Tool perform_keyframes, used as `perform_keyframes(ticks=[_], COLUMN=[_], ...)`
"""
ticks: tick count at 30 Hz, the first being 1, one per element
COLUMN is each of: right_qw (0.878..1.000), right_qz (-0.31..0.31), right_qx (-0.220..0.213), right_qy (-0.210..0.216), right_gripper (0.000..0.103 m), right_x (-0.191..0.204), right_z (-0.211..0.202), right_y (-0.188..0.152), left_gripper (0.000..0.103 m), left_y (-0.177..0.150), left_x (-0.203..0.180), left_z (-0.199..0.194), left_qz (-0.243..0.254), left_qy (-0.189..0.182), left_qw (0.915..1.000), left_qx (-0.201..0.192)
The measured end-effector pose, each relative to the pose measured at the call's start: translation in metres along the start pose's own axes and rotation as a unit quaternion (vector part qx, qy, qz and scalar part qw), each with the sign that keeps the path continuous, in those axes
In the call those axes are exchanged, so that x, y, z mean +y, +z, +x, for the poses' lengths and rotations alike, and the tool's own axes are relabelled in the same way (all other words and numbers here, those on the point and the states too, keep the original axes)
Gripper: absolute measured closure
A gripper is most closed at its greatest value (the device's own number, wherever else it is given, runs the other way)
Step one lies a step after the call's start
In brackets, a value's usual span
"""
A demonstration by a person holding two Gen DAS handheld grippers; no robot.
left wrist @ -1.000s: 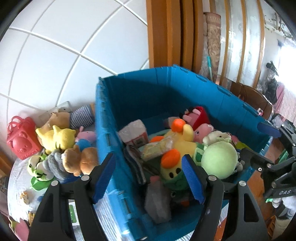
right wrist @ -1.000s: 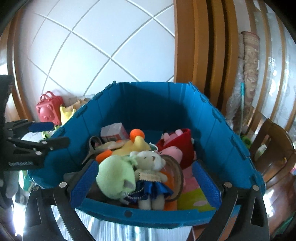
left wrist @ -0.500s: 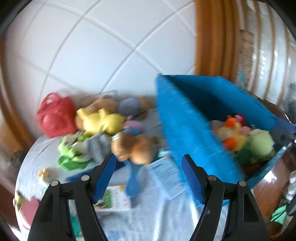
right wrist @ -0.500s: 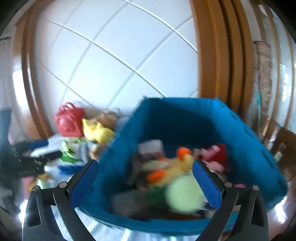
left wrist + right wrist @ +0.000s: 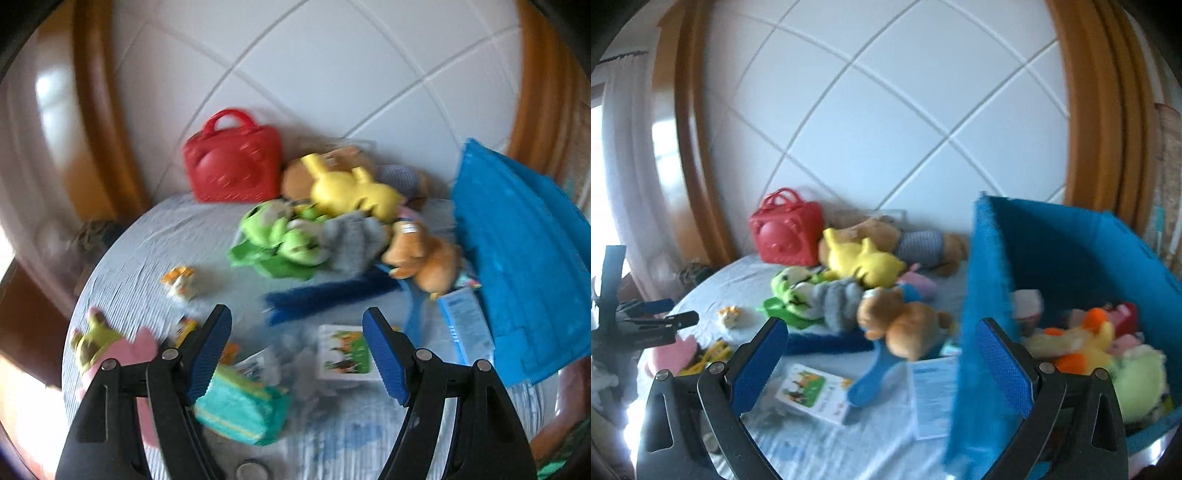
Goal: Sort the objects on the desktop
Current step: 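Move both tools back over the table toward the pink-green plush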
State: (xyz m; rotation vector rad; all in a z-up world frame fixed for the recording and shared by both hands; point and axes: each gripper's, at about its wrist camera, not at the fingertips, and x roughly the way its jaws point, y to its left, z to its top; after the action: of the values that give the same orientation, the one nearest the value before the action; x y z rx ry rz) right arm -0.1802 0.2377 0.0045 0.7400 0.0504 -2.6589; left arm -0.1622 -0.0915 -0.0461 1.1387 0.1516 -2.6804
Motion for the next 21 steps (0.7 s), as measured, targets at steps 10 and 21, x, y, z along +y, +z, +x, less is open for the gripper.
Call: perform_keyframes(ticks=[10, 21], right_qw=[0.989, 0.968], right_qz=[-0.069, -0.118], right_qx=[0.061, 0.091], right_qy=[0.115, 0.201], right_gripper=[0.000, 0.000], right_x=[0.076, 0.203], right_z=[0.094, 0.126], right_y=[-0.007, -0.021], left_gripper=[0.030, 0.030], left_y=[-0.046, -0.081], left_x=[0.097, 0.213], left_z=[0.010, -0.016], left_qz=[-0.109, -0.151], left_qy=[0.101, 0.145], left_qw=[0.9877, 0.9767], left_qx=[0.047, 0.047])
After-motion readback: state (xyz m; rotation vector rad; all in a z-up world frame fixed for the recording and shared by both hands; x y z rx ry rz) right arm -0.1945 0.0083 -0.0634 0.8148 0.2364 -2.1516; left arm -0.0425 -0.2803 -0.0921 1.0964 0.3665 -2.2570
